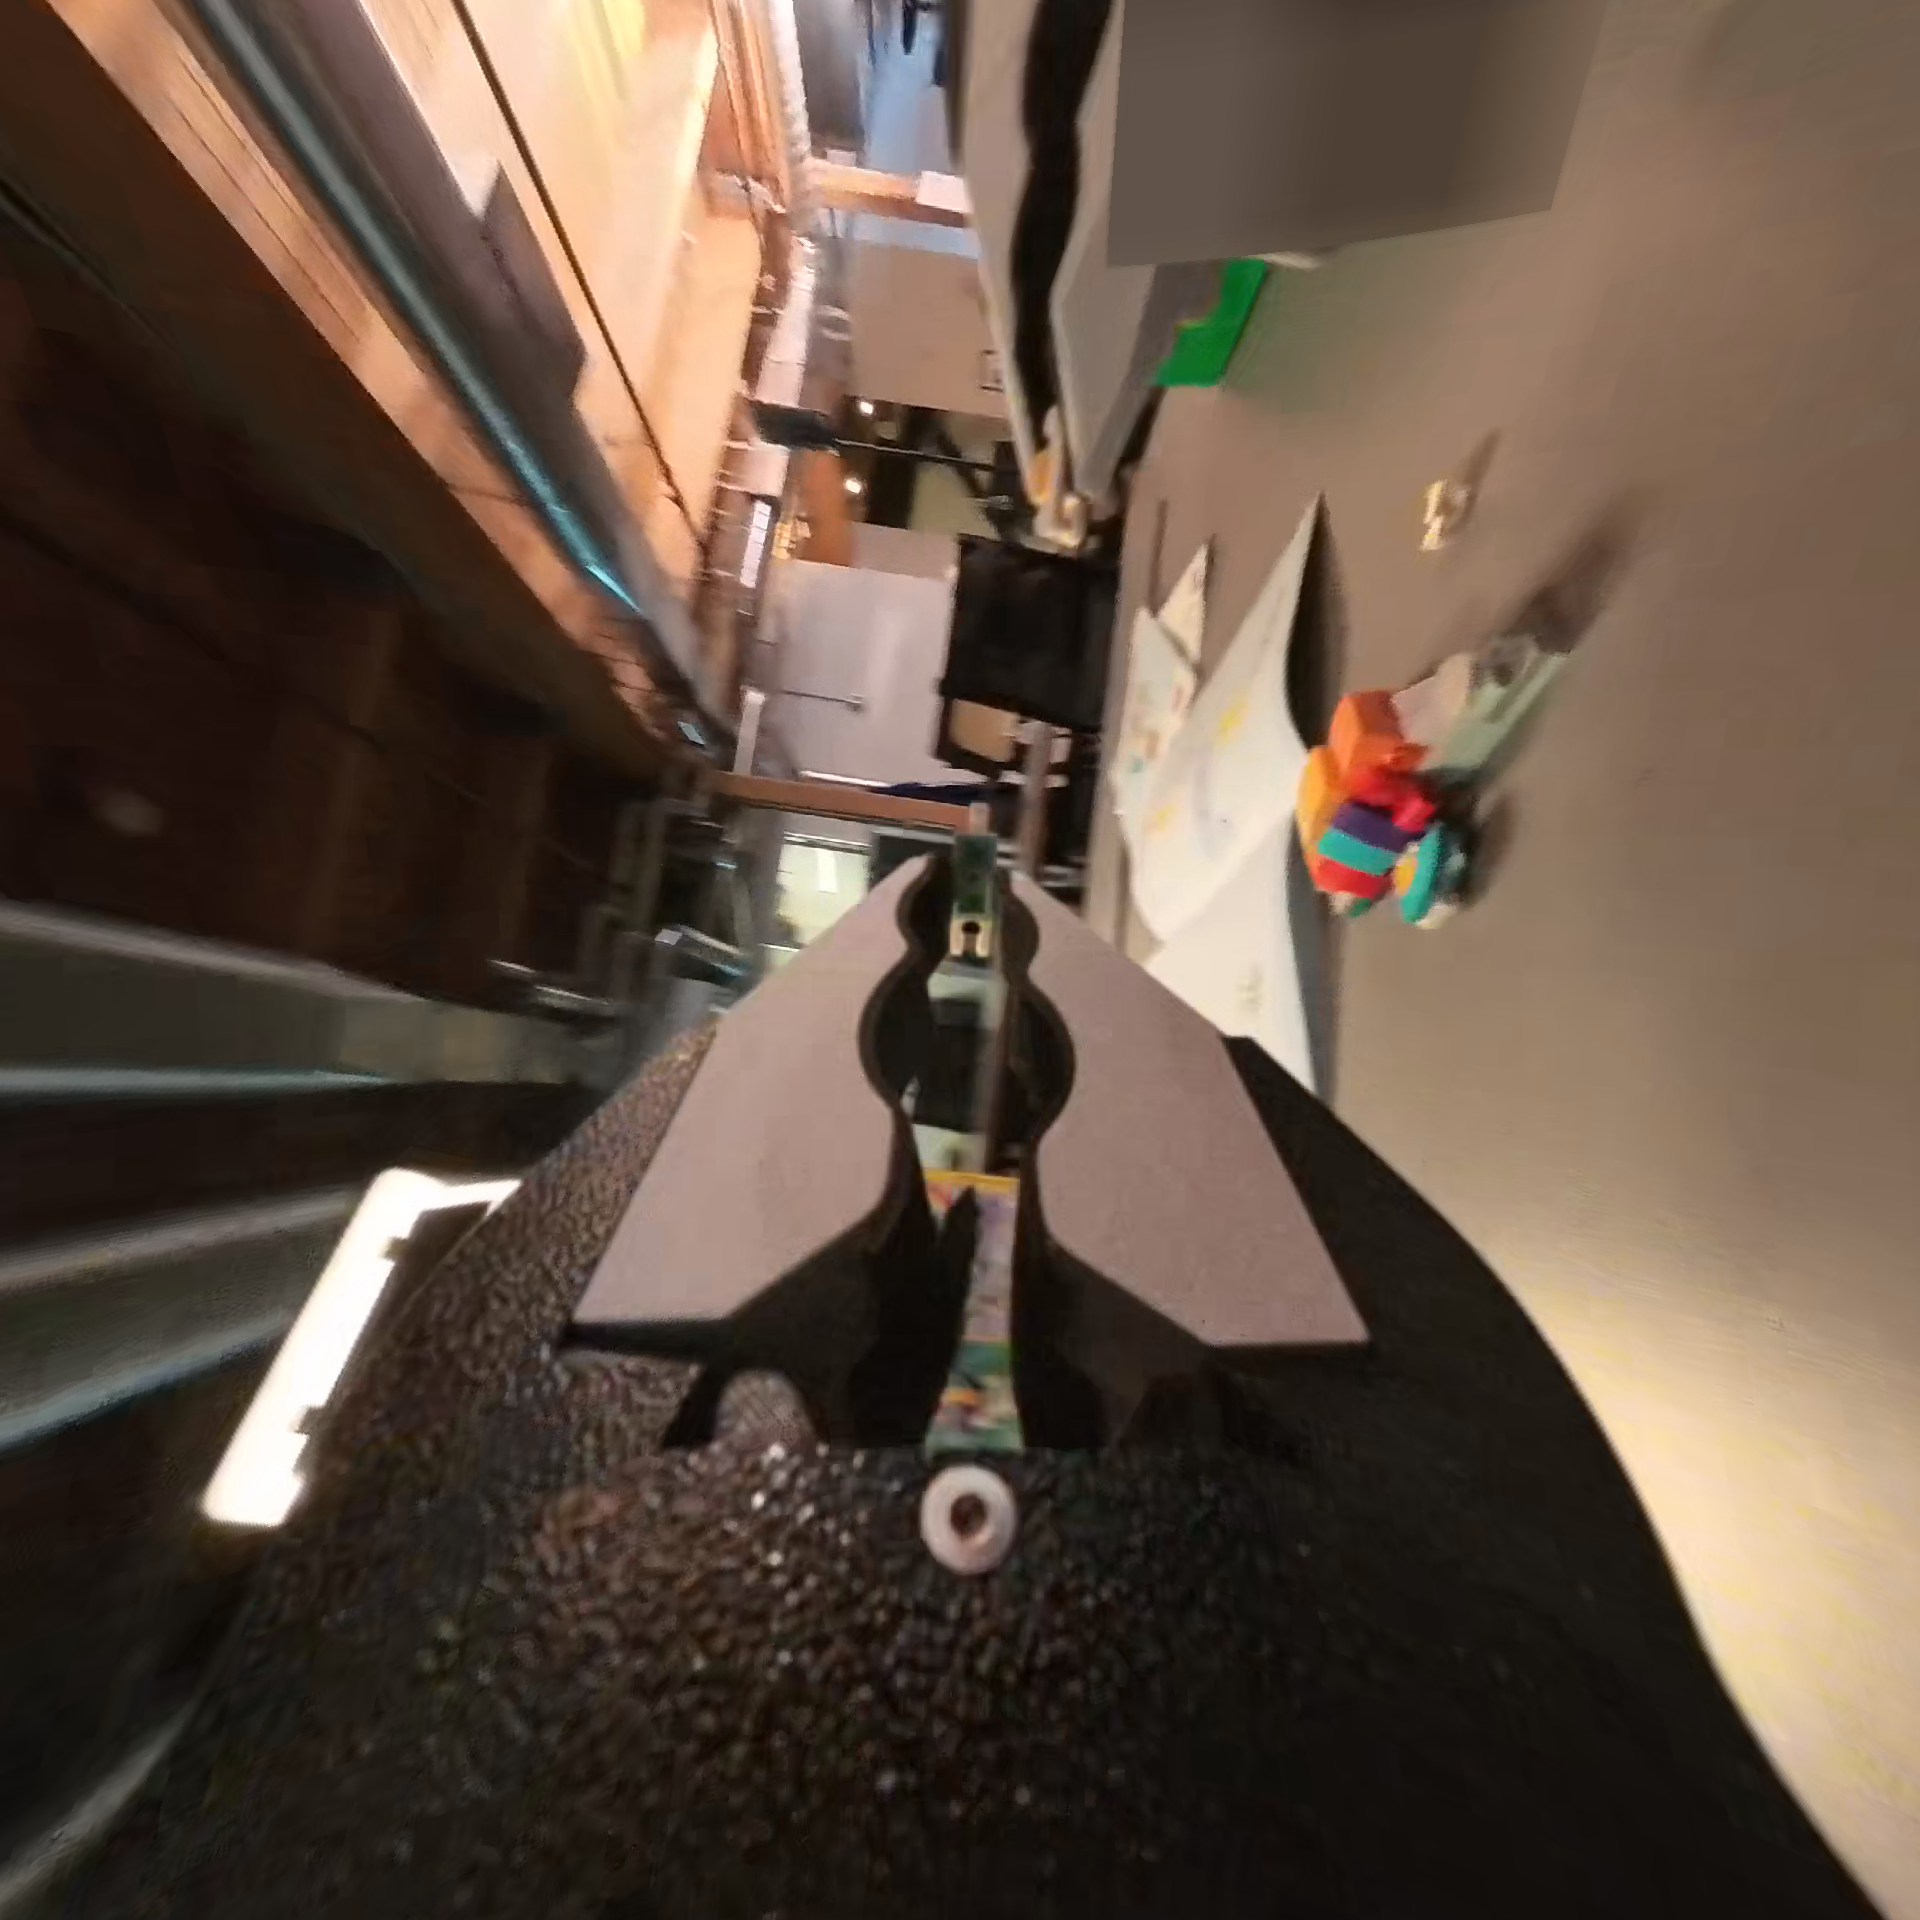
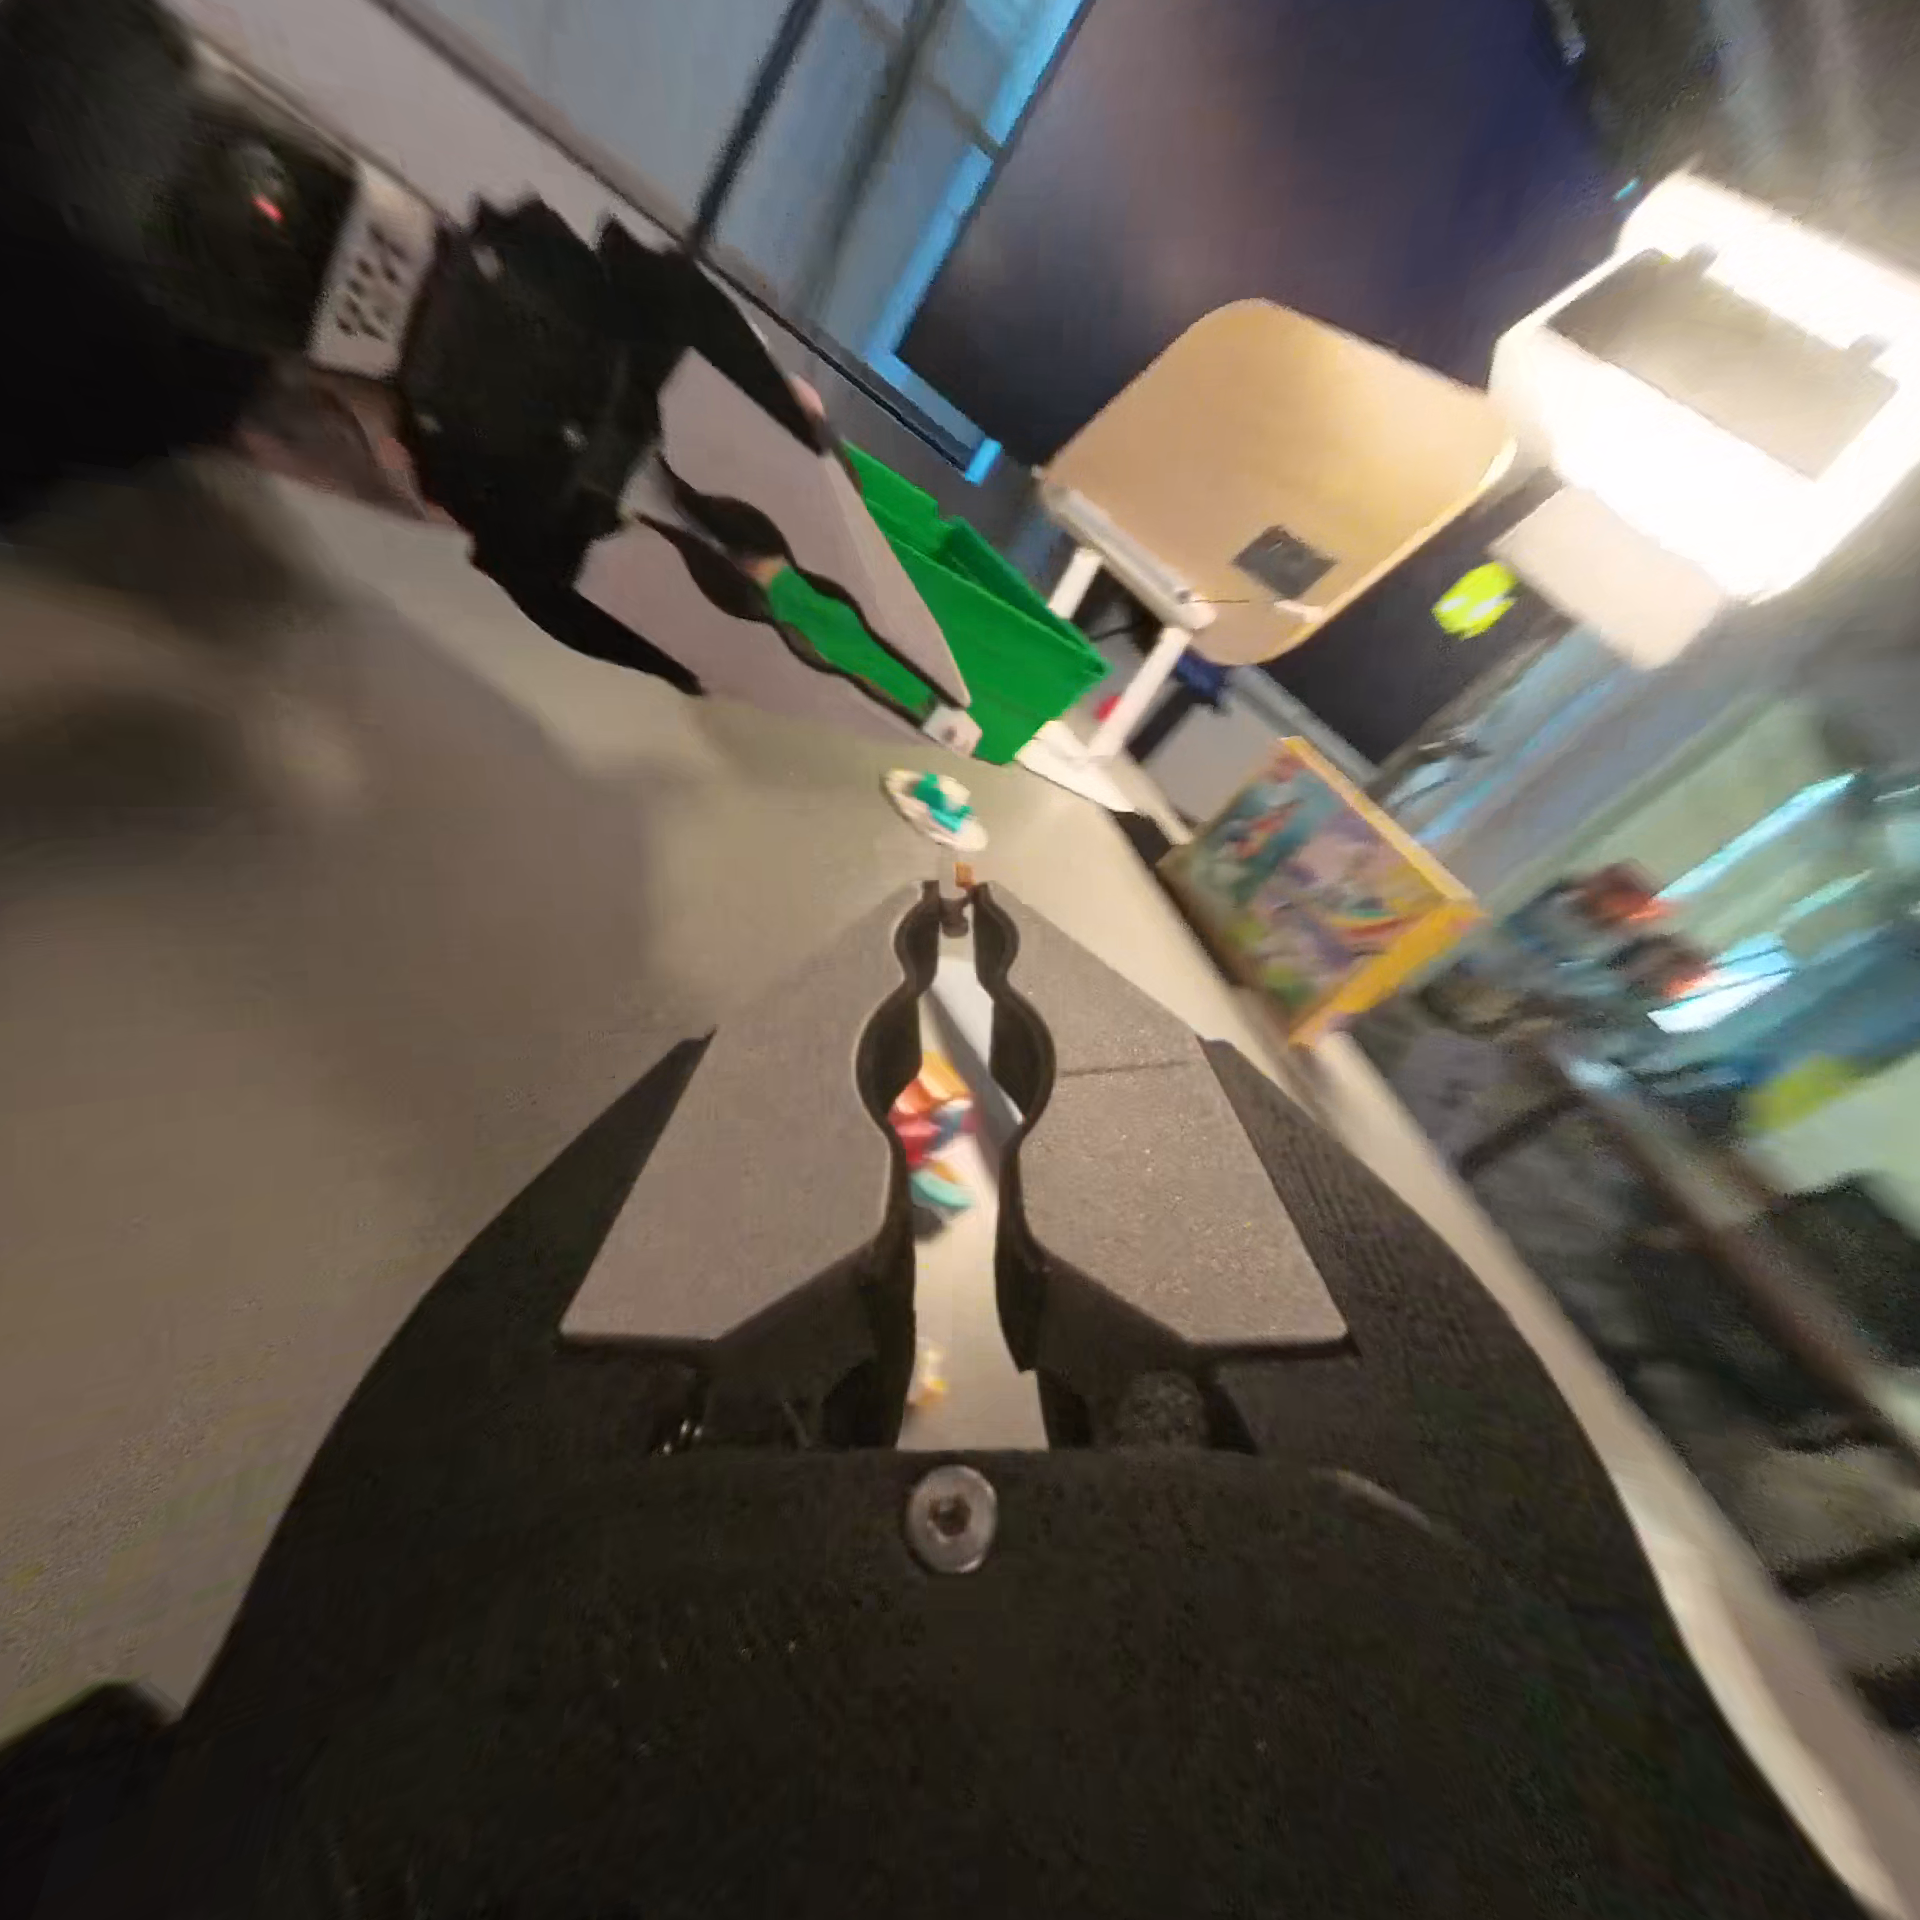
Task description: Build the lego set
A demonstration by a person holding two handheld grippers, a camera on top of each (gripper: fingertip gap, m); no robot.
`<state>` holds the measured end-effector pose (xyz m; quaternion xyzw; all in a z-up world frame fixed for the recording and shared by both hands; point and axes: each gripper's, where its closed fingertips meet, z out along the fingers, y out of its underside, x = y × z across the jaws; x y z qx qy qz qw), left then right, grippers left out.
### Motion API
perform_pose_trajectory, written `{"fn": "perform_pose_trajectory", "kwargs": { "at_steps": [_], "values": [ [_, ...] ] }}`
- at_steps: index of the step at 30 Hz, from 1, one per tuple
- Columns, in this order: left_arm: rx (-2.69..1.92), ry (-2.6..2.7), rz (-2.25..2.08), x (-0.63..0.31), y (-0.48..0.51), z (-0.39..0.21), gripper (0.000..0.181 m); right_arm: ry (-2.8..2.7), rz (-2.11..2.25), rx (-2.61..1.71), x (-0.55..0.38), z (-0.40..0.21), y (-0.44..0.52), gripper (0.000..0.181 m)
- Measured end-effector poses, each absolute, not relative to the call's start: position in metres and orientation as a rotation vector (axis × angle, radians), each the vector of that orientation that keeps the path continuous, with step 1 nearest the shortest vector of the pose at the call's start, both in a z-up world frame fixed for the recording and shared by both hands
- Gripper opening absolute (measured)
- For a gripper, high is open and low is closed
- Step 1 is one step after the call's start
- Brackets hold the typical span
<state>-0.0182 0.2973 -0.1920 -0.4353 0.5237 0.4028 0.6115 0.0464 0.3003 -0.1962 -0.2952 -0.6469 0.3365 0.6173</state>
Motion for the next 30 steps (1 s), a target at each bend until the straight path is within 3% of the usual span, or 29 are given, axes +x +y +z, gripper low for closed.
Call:
{"fn": "perform_pose_trajectory", "kwargs": {
  "at_steps": [1, 13, 30],
  "values": [
    [-0.941, 1.236, 0.998, -0.015, 0.300, -0.191, 0.005, -1.476, 0.676, -0.634, 0.047, -0.195, 0.304, 0.004],
    [-0.774, 1.295, 1.088, 0.004, 0.335, -0.191, 0.006, -1.373, -0.083, -0.301, 0.049, -0.193, 0.335, 0.004],
    [-0.587, 1.388, 1.227, 0.015, 0.322, -0.205, 0.005, -1.352, -0.059, -0.388, 0.041, -0.199, 0.346, 0.004]
  ]
}}
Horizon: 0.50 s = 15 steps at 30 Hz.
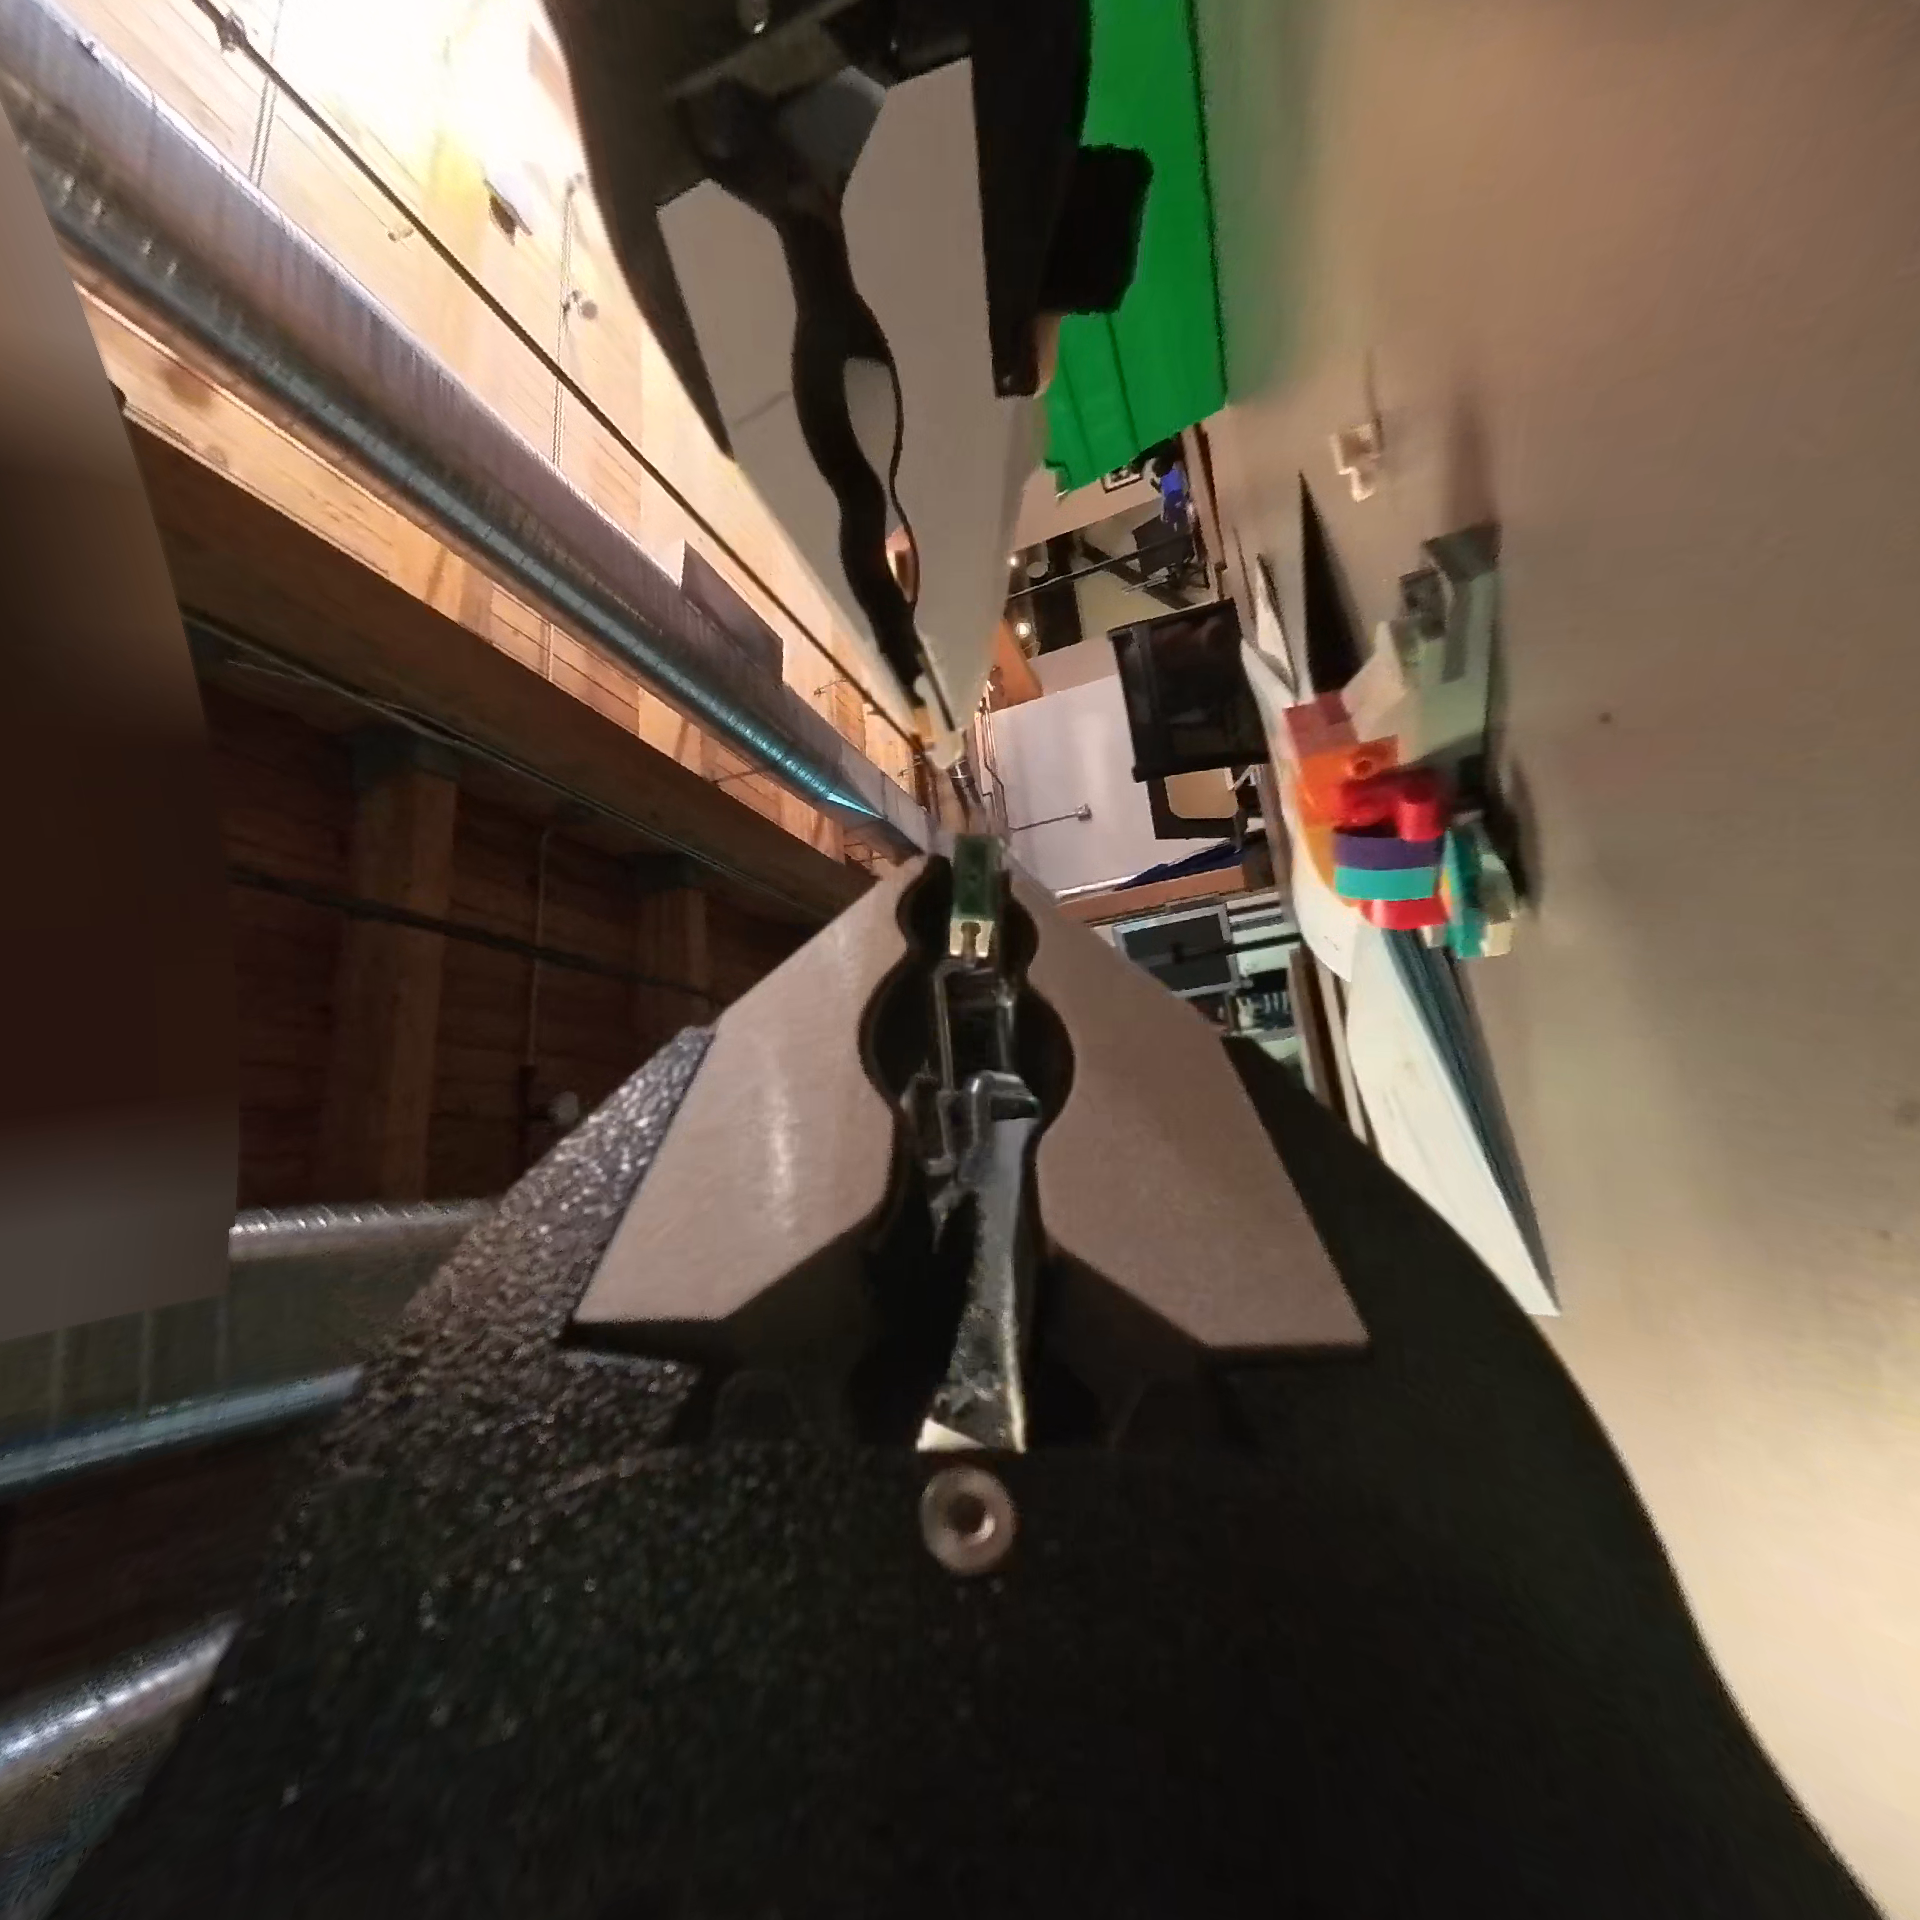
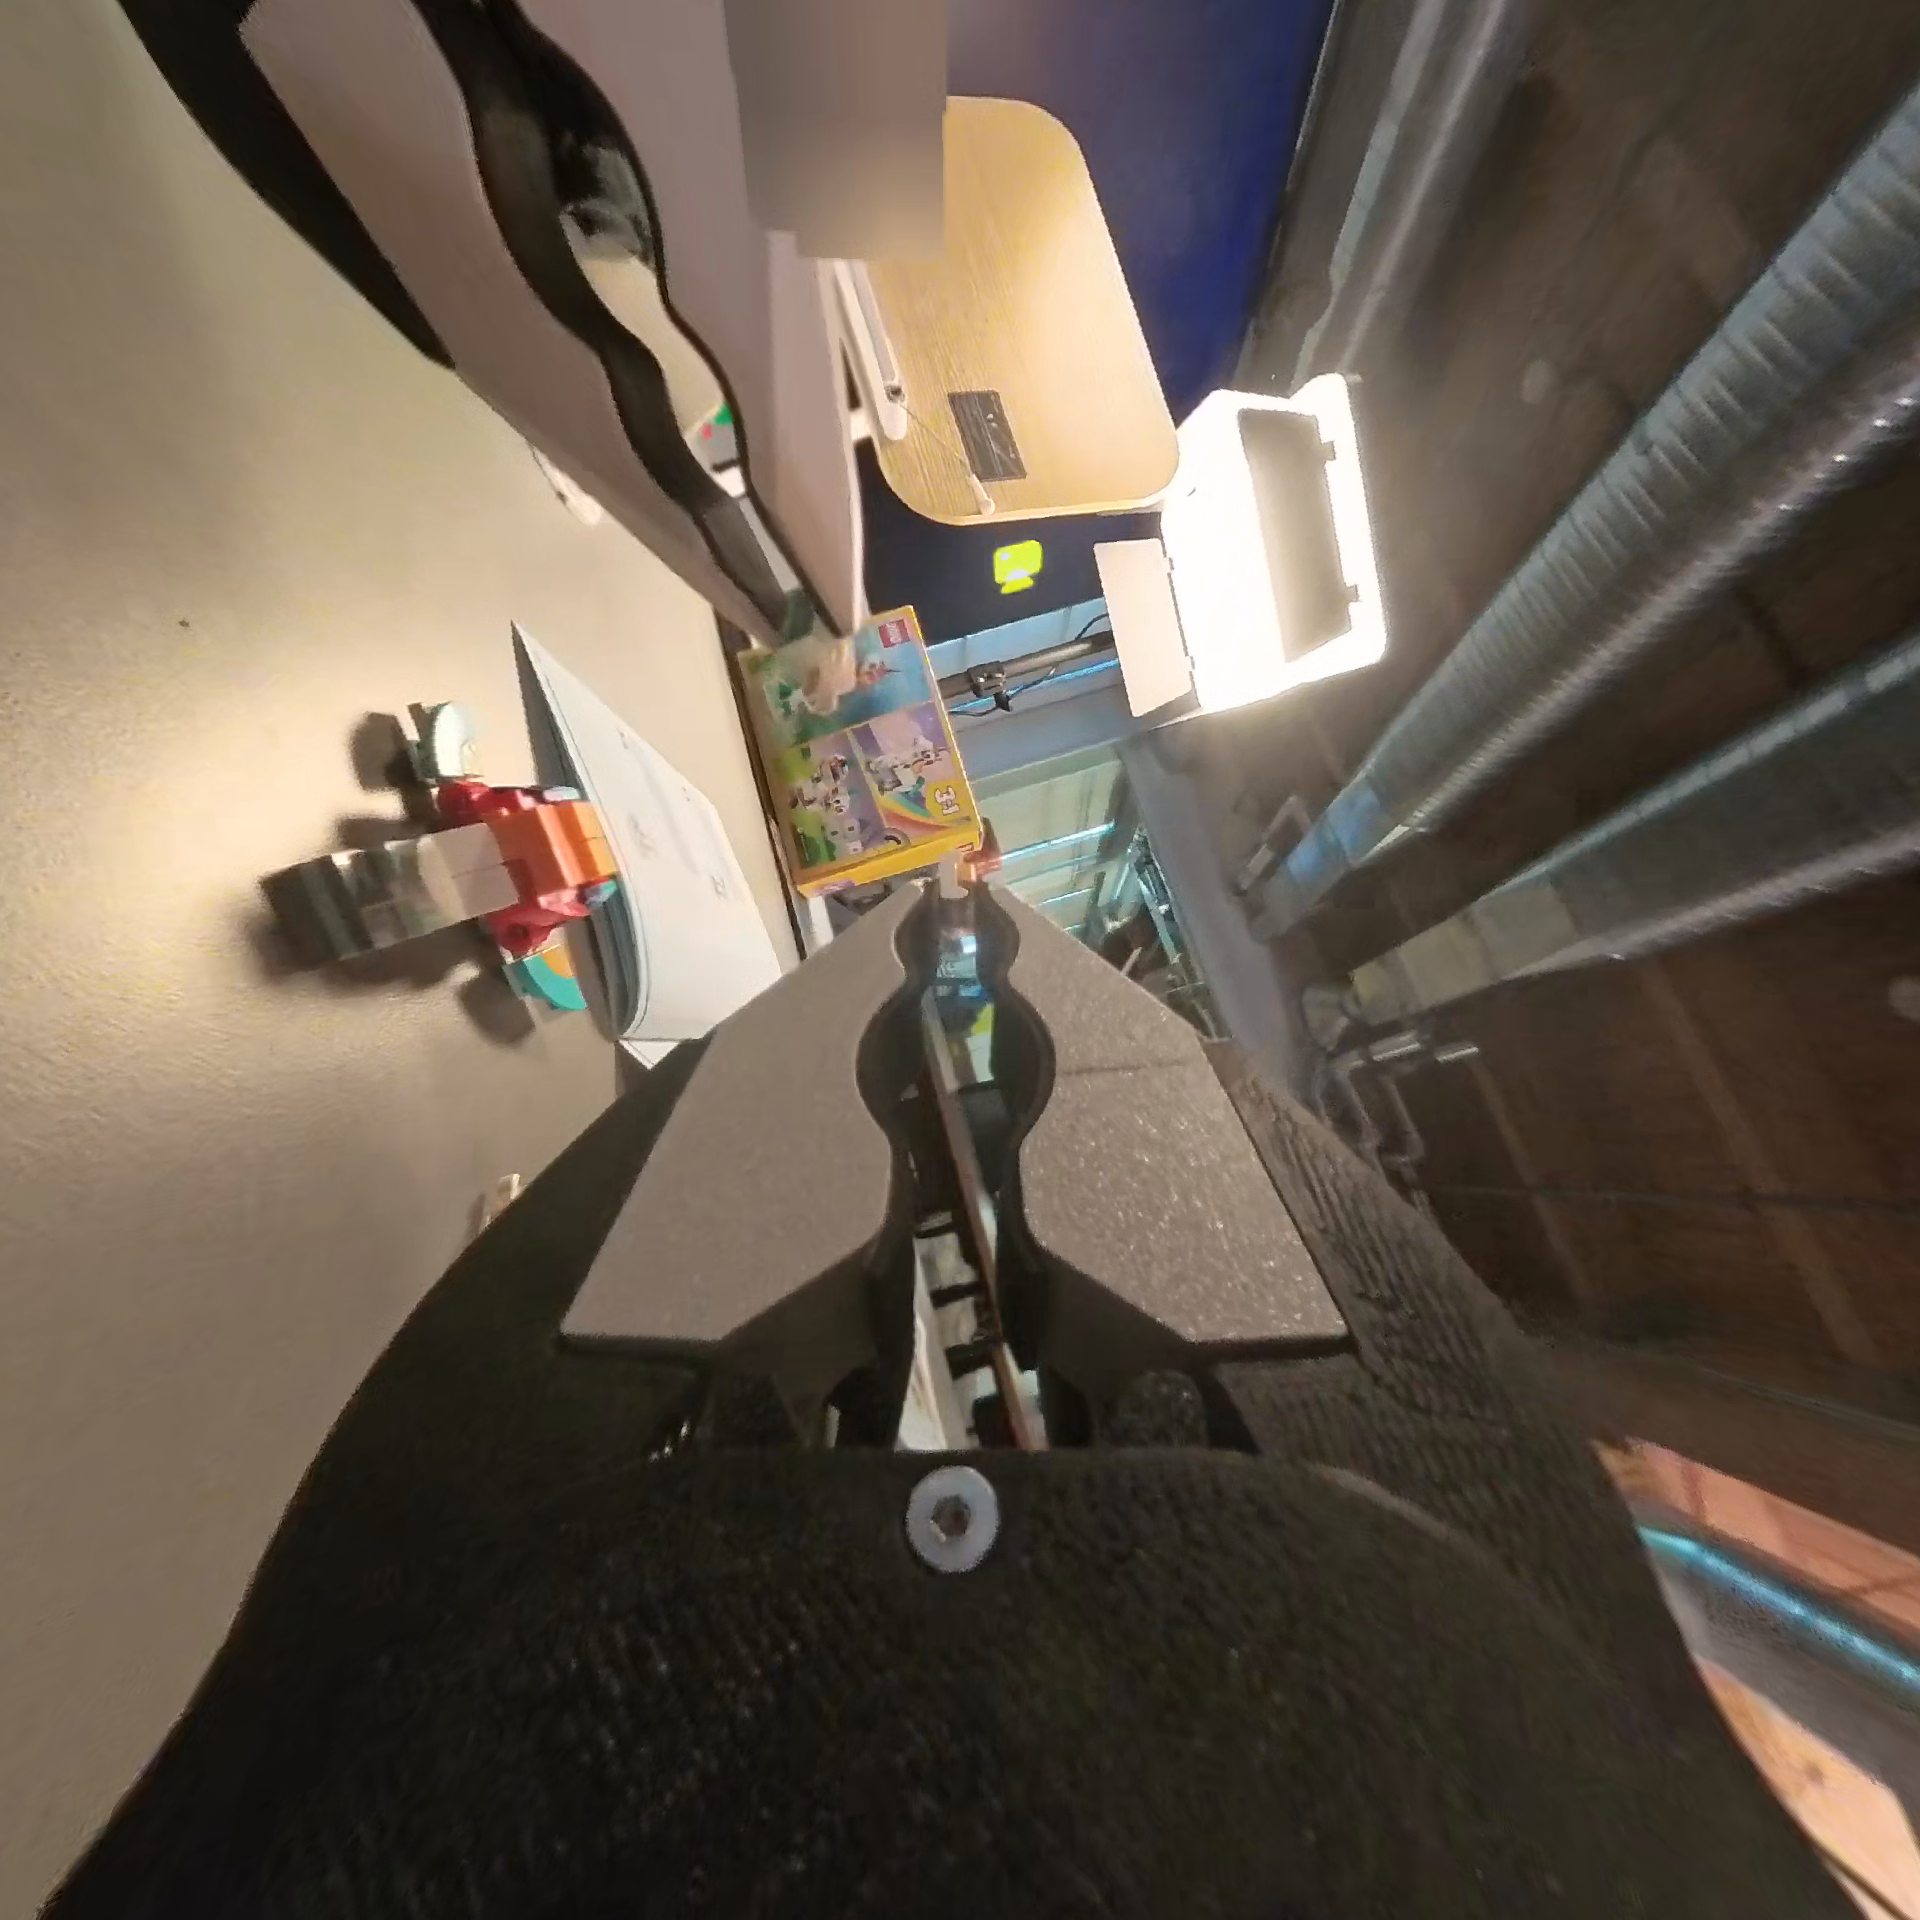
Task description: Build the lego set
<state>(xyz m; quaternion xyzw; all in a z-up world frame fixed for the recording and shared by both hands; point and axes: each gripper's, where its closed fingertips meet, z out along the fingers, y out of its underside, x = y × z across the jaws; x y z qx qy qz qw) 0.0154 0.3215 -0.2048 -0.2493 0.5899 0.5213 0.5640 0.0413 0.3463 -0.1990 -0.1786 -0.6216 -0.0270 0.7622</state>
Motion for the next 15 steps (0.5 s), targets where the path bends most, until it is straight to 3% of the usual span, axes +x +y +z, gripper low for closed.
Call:
{"fn": "perform_pose_trajectory", "kwargs": {
  "at_steps": [15],
  "values": [
    [-0.671, 1.366, 1.173, 0.0078, 0.3172, -0.2042, 0.005, -1.346, 0.125, -0.496, 0.0423, -0.1988, 0.3401, 0.003]
  ]
}}
